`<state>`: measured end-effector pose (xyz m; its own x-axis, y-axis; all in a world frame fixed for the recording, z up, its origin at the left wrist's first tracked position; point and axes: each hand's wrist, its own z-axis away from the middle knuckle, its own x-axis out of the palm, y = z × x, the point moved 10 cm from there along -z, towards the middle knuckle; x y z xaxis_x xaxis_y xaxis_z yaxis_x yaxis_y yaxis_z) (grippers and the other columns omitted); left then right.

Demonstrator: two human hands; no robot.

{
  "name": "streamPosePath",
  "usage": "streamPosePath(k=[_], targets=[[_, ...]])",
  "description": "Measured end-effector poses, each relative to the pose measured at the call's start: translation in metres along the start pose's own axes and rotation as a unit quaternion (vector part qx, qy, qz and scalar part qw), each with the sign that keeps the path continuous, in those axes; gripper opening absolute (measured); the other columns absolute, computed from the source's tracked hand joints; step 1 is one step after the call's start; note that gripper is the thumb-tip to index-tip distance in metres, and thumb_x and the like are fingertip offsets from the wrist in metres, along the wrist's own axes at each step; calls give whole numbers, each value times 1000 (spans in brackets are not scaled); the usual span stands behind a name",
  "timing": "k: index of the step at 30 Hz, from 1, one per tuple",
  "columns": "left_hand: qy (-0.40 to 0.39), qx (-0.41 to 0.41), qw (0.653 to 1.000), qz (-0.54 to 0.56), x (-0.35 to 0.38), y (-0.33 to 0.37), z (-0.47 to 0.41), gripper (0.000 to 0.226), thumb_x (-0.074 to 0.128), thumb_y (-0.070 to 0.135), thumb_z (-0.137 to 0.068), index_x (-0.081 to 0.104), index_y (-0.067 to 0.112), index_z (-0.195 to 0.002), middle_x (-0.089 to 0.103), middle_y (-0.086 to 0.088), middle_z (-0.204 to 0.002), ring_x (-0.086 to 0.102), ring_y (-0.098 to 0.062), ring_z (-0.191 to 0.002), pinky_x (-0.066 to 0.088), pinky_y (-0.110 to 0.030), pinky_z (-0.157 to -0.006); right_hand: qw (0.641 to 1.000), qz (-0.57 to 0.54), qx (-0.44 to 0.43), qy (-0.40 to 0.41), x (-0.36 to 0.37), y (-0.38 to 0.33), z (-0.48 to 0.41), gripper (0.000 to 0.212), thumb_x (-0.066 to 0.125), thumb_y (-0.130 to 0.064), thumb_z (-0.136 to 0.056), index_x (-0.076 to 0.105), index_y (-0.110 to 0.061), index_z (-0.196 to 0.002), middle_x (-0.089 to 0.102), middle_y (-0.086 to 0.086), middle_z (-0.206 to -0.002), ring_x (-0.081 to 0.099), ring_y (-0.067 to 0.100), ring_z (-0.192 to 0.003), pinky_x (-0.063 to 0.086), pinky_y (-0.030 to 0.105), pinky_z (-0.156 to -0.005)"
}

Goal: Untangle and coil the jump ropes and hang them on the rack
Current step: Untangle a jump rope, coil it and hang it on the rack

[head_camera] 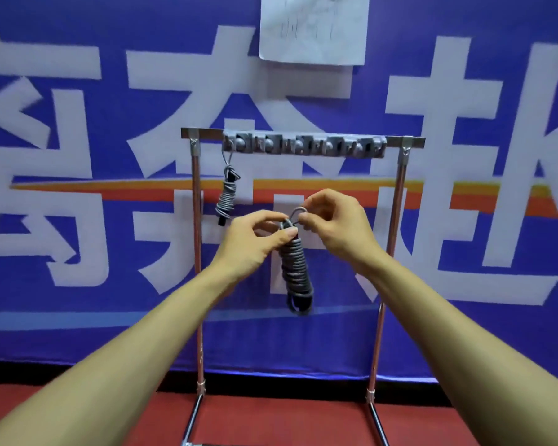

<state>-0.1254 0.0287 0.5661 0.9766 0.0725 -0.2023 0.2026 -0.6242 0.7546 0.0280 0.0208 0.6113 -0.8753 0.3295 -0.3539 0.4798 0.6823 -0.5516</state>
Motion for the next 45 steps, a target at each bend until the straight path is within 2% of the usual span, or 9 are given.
streamPosePath(k=[3,8,12,18,21,28,33,37,45], targets=[[37,33,999,7,-17,19,-25,12,80,28,-77,72,32,-86,72,3,-79,65,-19,-76,57,-46,-78,998,-62,4,19,1,-8,-30,10,77,-12,-78,69,-14,-83,73,3,-74,69,14,-66,57,35,-71],[55,59,996,21,-37,29,-72,12,74,17,-83,69,26,-89,72,-2,-82,67,-14,-73,58,-30,-68,978,-204,30,25,17,-14,-80,10,74,-4,-79,72,-12,-83,71,10,-72,65,16,-59,54,23,-61],[80,49,995,43,-55,21,-111,12,70,18,-87,69,18,-100,73,-10,-93,69,-17,-80,59,-25,-67,976,-214,25,23,35,-12,-124,10,72,-3,-82,73,-9,-90,71,7,-73,62,13,-60,51,18,-58],[122,22,991,47,-70,-7,-173,24,71,24,-88,70,14,-109,73,-4,-90,67,-10,-67,52,-19,-59,982,-183,31,15,66,16,-186,18,73,-9,-82,75,-12,-100,75,6,-83,68,16,-74,55,25,-70],[143,29,988,52,-76,-17,-203,30,73,21,-87,65,14,-115,71,-7,-90,65,-9,-62,48,-16,-52,984,-171,31,45,73,30,-214,16,73,-7,-79,73,-13,-94,73,9,-79,69,18,-70,55,27,-66],[183,35,982,-15,-83,-43,-252,29,67,32,-91,68,33,-119,72,-3,-98,70,-20,-87,59,-38,-78,980,-172,58,77,96,56,-258,10,74,-6,-78,75,-12,-86,74,6,-79,72,18,-73,60,35,-75],[196,15,979,-45,-78,-58,-267,30,65,33,-92,67,32,-122,71,6,-91,69,-19,-90,54,-32,-68,987,-105,88,82,103,75,-274,12,73,-9,-82,75,-15,-91,72,4,-89,69,19,-85,57,30,-78],[188,6,981,-46,-72,-68,-274,34,66,30,-91,65,26,-125,71,0,-95,69,-20,-90,58,-44,-81,987,-85,116,66,112,88,-280,18,65,-3,-86,73,-14,-98,72,6,-97,67,19,-91,56,28,-79],[140,-13,983,-118,-74,-71,-261,41,64,30,-92,57,30,-132,70,0,-98,66,-22,-95,55,-45,-88,990,-87,111,17,121,99,-267,38,46,1,-85,69,-15,-111,69,9,-111,62,26,-107,51,43,-95]])
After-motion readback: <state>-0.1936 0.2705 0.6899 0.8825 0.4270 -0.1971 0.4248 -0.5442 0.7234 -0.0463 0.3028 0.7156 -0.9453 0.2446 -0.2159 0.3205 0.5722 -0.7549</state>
